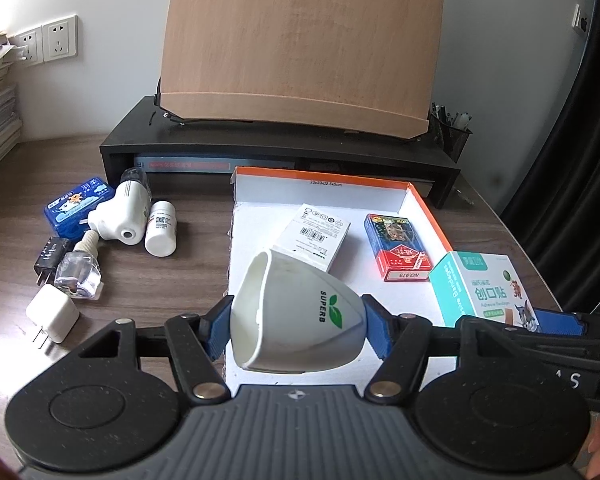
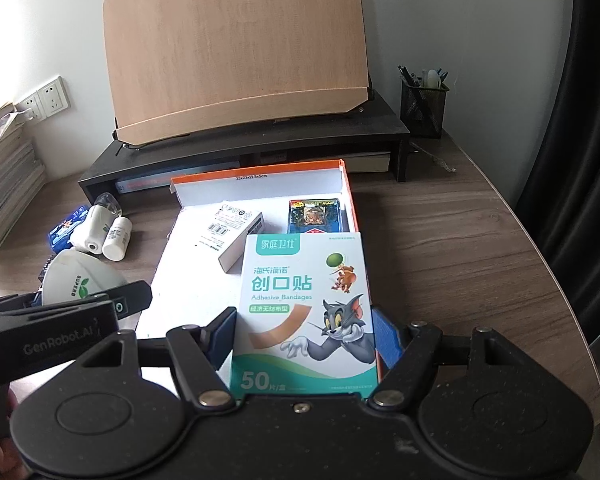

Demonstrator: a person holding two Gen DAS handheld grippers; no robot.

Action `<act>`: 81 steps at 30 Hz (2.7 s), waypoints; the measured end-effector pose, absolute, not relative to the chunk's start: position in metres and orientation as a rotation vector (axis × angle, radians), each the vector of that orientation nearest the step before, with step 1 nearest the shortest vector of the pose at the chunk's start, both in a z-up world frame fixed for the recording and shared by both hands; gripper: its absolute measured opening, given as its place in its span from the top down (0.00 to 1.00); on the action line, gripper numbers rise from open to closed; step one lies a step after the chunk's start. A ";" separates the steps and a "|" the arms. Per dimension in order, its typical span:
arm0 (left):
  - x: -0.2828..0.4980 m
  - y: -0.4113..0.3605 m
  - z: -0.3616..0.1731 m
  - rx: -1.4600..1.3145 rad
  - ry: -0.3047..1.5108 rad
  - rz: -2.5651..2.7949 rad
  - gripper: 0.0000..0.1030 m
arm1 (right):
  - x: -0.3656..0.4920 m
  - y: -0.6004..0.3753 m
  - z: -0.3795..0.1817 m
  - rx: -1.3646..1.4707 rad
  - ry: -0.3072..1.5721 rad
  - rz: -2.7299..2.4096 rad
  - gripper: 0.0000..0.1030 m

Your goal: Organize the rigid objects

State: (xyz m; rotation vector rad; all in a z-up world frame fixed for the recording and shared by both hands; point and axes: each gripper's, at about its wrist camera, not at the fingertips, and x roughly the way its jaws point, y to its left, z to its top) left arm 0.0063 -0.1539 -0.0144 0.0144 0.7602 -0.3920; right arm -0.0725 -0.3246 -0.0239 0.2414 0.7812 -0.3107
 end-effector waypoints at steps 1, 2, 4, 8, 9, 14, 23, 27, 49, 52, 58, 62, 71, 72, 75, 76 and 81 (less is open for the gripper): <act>0.006 -0.153 -0.015 0.015 0.763 -0.392 0.35 | -0.072 -0.323 -0.024 0.241 0.785 -0.312 0.19; 0.007 -0.153 -0.015 0.017 0.765 -0.392 0.35 | -0.071 -0.322 -0.025 0.241 0.788 -0.312 0.19; 0.007 -0.152 -0.015 0.018 0.769 -0.393 0.35 | -0.071 -0.320 -0.025 0.236 0.792 -0.312 0.19; 0.008 -0.149 -0.015 0.019 0.773 -0.397 0.35 | -0.069 -0.316 -0.026 0.236 0.797 -0.318 0.19; 0.008 -0.149 -0.015 0.018 0.773 -0.398 0.35 | -0.068 -0.316 -0.026 0.235 0.798 -0.318 0.19; 0.010 -0.146 -0.014 0.018 0.771 -0.403 0.35 | -0.065 -0.313 -0.026 0.232 0.802 -0.323 0.19; 0.016 -0.144 -0.015 0.015 0.778 -0.406 0.35 | -0.056 -0.309 -0.030 0.228 0.814 -0.324 0.19; 0.021 -0.144 -0.016 0.016 0.778 -0.408 0.35 | -0.051 -0.309 -0.033 0.228 0.820 -0.326 0.19; 0.043 -0.146 -0.023 0.013 0.798 -0.424 0.35 | -0.030 -0.311 -0.044 0.228 0.852 -0.332 0.19; 0.043 -0.146 -0.024 0.014 0.800 -0.428 0.35 | -0.029 -0.311 -0.046 0.224 0.857 -0.338 0.19; 0.045 -0.146 -0.026 0.011 0.805 -0.433 0.35 | -0.027 -0.312 -0.050 0.215 0.873 -0.347 0.19; 0.046 -0.147 -0.027 0.008 0.809 -0.440 0.35 | -0.027 -0.313 -0.051 0.198 0.878 -0.359 0.19; 0.045 -0.155 -0.031 0.012 0.815 -0.461 0.35 | -0.029 -0.319 -0.056 0.201 0.893 -0.369 0.19; 0.045 -0.156 -0.031 0.013 0.816 -0.462 0.35 | -0.029 -0.319 -0.057 0.202 0.896 -0.368 0.19; 0.045 -0.159 -0.032 0.014 0.820 -0.461 0.35 | -0.028 -0.320 -0.058 0.201 0.901 -0.365 0.19; 0.045 -0.159 -0.032 0.015 0.820 -0.461 0.35 | -0.027 -0.320 -0.059 0.201 0.903 -0.363 0.19; 0.047 -0.161 -0.033 0.014 0.823 -0.455 0.35 | -0.024 -0.321 -0.062 0.202 0.914 -0.354 0.19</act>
